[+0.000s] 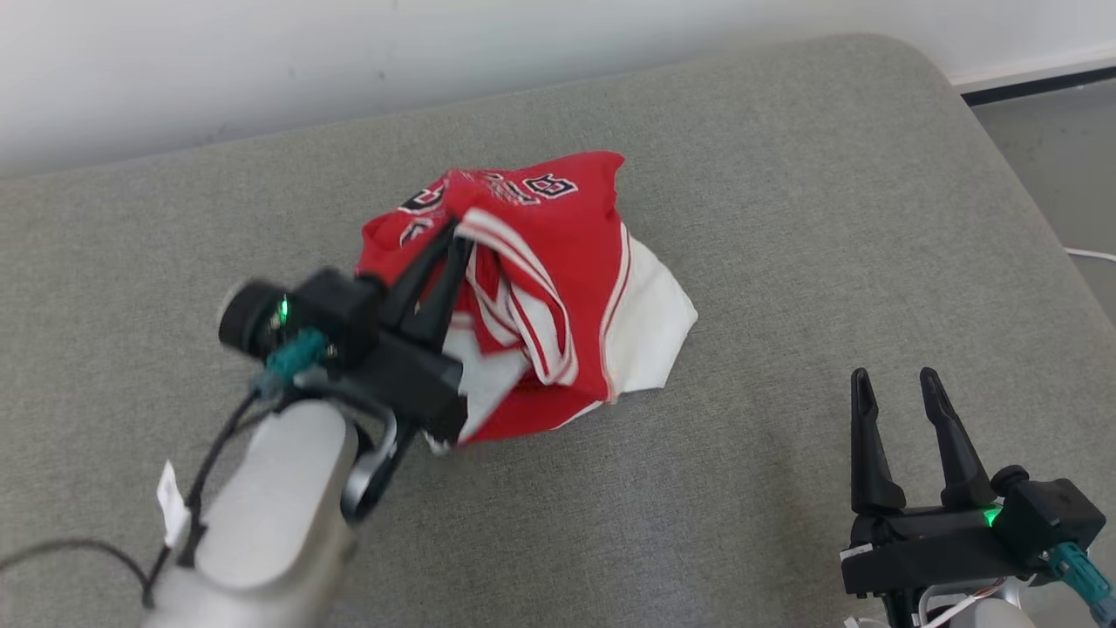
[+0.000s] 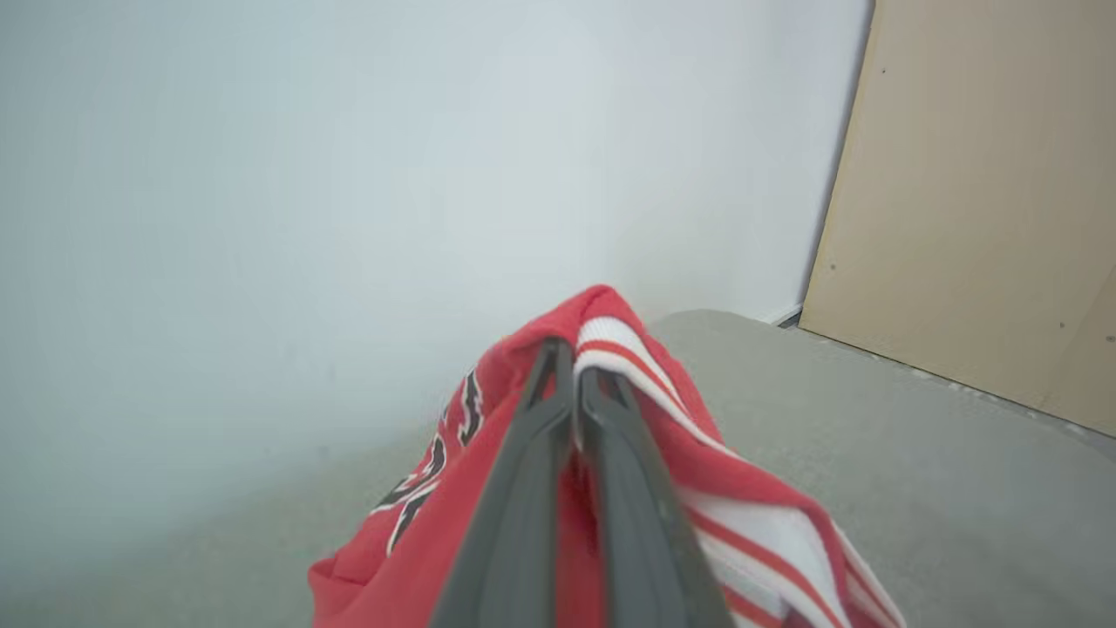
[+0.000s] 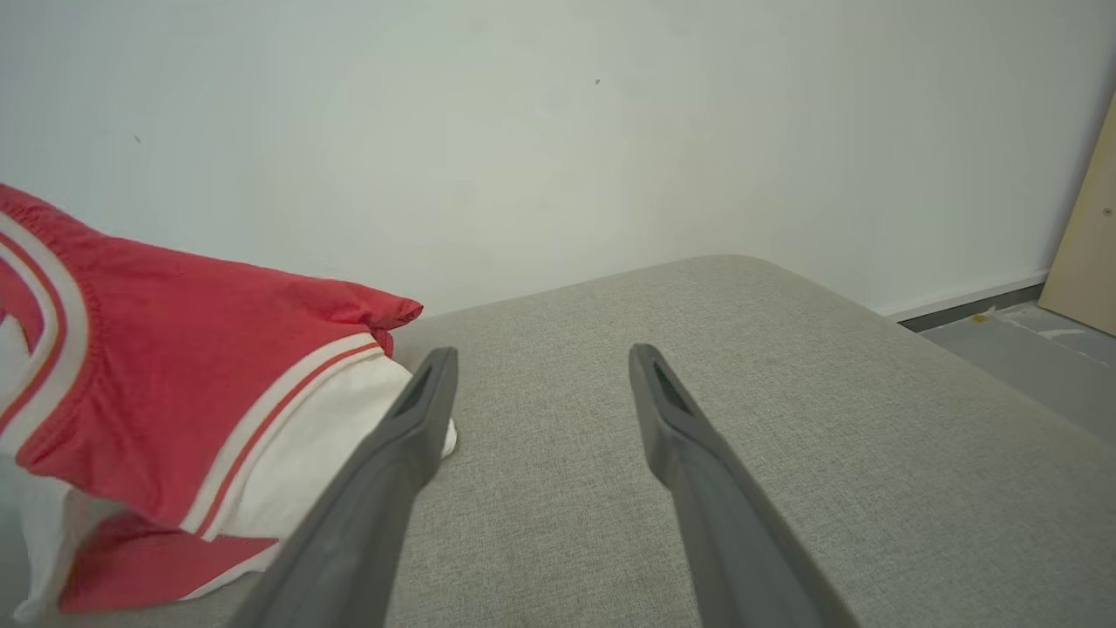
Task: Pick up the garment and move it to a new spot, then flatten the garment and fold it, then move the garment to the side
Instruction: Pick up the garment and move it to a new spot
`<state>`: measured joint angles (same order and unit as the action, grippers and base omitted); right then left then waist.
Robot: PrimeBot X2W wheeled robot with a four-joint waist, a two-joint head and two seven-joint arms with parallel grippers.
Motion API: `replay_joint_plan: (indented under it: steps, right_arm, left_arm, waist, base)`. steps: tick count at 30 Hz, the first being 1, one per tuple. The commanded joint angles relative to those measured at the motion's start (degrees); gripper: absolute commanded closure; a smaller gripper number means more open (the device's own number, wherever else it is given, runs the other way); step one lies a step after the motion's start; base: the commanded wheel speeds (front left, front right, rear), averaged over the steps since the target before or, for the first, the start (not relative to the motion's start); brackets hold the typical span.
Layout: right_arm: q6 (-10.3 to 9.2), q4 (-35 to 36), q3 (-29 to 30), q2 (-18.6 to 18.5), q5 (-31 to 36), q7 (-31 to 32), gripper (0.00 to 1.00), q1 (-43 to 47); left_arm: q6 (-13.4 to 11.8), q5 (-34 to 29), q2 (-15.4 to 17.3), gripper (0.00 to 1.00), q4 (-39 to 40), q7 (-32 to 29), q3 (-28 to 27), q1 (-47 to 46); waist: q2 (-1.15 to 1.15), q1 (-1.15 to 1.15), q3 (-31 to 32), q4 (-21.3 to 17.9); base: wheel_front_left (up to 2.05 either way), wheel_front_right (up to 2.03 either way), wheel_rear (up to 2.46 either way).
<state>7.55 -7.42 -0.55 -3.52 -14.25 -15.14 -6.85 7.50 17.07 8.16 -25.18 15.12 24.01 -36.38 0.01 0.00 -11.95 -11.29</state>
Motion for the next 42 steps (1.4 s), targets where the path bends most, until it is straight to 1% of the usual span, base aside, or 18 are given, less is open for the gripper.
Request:
replay_joint_plan:
  steps: [1, 4, 6, 11, 16, 18, 21, 24, 27, 34, 39, 42]
  right_arm:
    - [-0.12, -0.2, -0.2, 0.2, -0.3, 0.0, 0.00, 0.4]
    - [-0.12, -0.3, -0.4, 0.4, -0.8, 0.0, 0.00, 0.8]
    - [-0.12, -0.4, -0.3, 0.4, -1.0, 0.0, 0.00, 0.8]
    - [-0.12, -0.5, -0.3, 0.6, -1.6, 0.0, 0.00, 0.7]
    - [-0.12, -0.8, 0.0, 0.6, -2.2, 0.0, 0.00, 0.7]
    - [-0.12, -1.0, -0.2, 0.6, -2.5, 0.0, 0.00, 0.8]
    - [-0.12, -1.2, -0.2, 0.6, -2.8, 0.0, 0.00, 0.7]
    - [-0.12, -1.3, -0.2, 0.6, -3.0, 0.0, 0.00, 0.6]
    - [-0.12, -1.3, -0.2, 0.6, -3.0, 0.0, 0.00, 0.5]
    - [-0.12, -0.7, 0.3, 0.6, -1.6, 0.0, 0.00, 0.4]
    - [-0.12, 0.3, 0.6, 0.6, -0.6, 0.0, 0.00, 0.2]
    - [-0.12, 1.0, 1.0, 0.1, 0.0, 0.0, 0.00, -0.1]
  left_arm:
    - [-0.1, -0.1, 1.1, 1.00, 0.7, 0.1, 1.2, -3.9]
    - [-0.1, 0.9, 2.9, 1.00, 1.0, -0.3, 3.4, -11.1]
    - [-0.1, 2.1, 3.8, 1.00, 1.0, -0.7, 3.9, -16.4]
    - [-0.1, 3.8, 5.3, 1.00, 0.9, -3.1, 7.3, -29.2]
    - [-0.1, 7.2, 5.8, 1.00, -0.6, -4.3, 9.6, -40.5]
    - [-0.1, 8.8, 6.0, 1.00, -1.9, -4.2, 9.6, -44.1]
    - [-0.1, 11.3, 5.9, 1.00, -4.3, -3.5, 8.0, -49.0]
    - [-0.1, 12.6, 5.8, 1.00, -5.5, -2.8, 7.4, -50.9]
    - [-0.1, 13.1, 6.7, 1.00, -6.9, -1.9, 6.9, -52.3]
    - [-0.1, 13.8, 8.3, 1.00, -8.9, -0.8, 6.3, -51.8]
    - [-0.3, 14.2, 9.4, 1.00, -8.9, -0.4, 5.3, -50.3]
    - [-0.5, 14.2, 10.4, 1.00, -8.6, -0.2, 4.8, -48.9]
  waist:
    - [-0.01, 0.00, 0.5, -0.1]
    - [-0.01, 0.00, 0.8, -0.4]
    - [-0.01, 0.00, 0.8, -0.7]
    - [-0.01, 0.00, 0.3, -1.7]
    - [-0.01, 0.00, 0.2, -2.2]
    - [-0.01, 0.00, 0.3, -2.3]
    - [-0.01, 0.00, 0.3, -2.2]
    - [-0.01, 0.00, 0.3, -2.0]
    - [-0.01, 0.00, 0.2, -1.2]
    - [-0.01, 0.00, -0.4, 1.8]
    - [-0.01, 0.00, -1.5, 6.0]
    - [-0.01, 0.00, -2.3, 9.7]
  base:
    - [0.00, 0.00, 0.00]
    - [0.00, 0.00, 0.00]
    - [0.00, 0.00, 0.00]
    - [0.00, 0.00, 0.00]
    - [0.00, 0.00, 0.00]
    - [0.00, 0.00, 0.00]
    - [0.00, 0.00, 0.00]
    - [0.00, 0.00, 0.00]
    - [0.00, 0.00, 0.00]
    - [0.00, 0.00, 0.00]
    - [0.00, 0.00, 0.00]
    - [0.00, 0.00, 0.00]
